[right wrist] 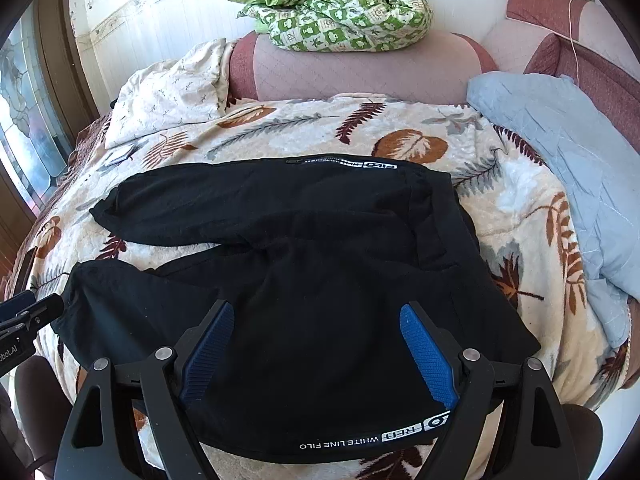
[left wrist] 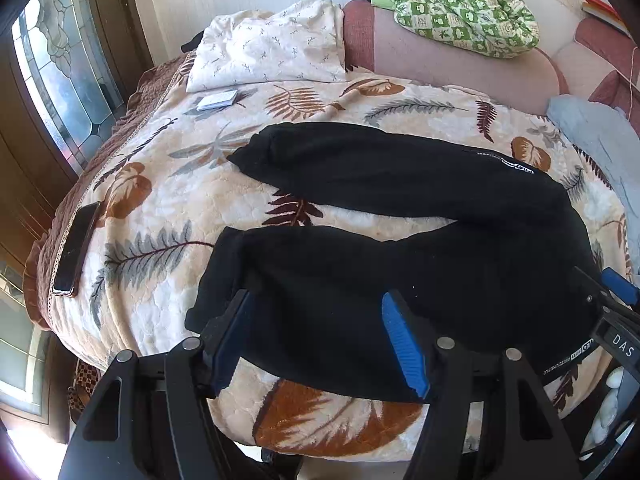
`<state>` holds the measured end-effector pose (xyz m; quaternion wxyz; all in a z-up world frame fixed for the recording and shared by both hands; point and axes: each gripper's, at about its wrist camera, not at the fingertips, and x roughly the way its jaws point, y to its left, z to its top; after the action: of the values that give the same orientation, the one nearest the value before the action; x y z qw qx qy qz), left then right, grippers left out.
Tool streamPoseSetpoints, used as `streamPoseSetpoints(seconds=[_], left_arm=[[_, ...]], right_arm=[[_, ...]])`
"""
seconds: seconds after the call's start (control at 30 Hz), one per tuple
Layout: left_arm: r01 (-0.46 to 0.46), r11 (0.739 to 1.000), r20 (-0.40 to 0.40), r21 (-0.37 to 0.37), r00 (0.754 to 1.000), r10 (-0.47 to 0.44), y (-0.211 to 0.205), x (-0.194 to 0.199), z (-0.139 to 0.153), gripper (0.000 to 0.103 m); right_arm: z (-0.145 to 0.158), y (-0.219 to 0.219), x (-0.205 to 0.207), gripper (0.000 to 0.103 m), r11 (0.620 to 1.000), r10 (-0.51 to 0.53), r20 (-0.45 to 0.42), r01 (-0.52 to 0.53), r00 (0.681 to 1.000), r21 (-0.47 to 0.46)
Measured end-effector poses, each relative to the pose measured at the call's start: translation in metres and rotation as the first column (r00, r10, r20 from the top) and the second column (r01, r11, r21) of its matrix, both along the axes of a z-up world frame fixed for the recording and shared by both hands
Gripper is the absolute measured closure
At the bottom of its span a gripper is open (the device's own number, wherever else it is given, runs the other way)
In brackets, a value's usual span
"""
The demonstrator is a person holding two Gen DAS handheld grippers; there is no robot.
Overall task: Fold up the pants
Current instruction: 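Position both grippers over the black pants waistband, then grasp the waistband edge of the black pants with the right gripper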
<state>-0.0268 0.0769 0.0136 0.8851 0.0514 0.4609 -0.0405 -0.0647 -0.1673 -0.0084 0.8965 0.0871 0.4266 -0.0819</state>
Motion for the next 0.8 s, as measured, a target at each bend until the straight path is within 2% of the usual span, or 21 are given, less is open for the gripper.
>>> streamPoseSetpoints(seconds=[0.3, 0.53, 0.8], left_arm=[[-0.009, 1.000, -0.004, 0.012, 1.000, 0.009, 0.010, 0.012, -0.004, 0.037], [-0.039, 0.999, 0.052, 0.018, 0.998, 0.038, 0.035, 0.054, 0.014, 0.037], [-0.009, 0.998, 0.027, 0.067, 1.000, 0.007, 0.043, 0.127, 0.006, 0.037]], right_arm=[[-0.004, -0.002, 0.004, 0.014, 1.000, 0.002, -0.012, -0.002, 1.000, -0.010], [0.019, -0.026, 0.022, 0.014, 0.998, 0.003, 0.029, -0.001, 1.000, -0.061], [0.031, -0.066, 0.086, 0.014, 0.982, 0.170, -0.014, -0.171, 0.985, -0.076]])
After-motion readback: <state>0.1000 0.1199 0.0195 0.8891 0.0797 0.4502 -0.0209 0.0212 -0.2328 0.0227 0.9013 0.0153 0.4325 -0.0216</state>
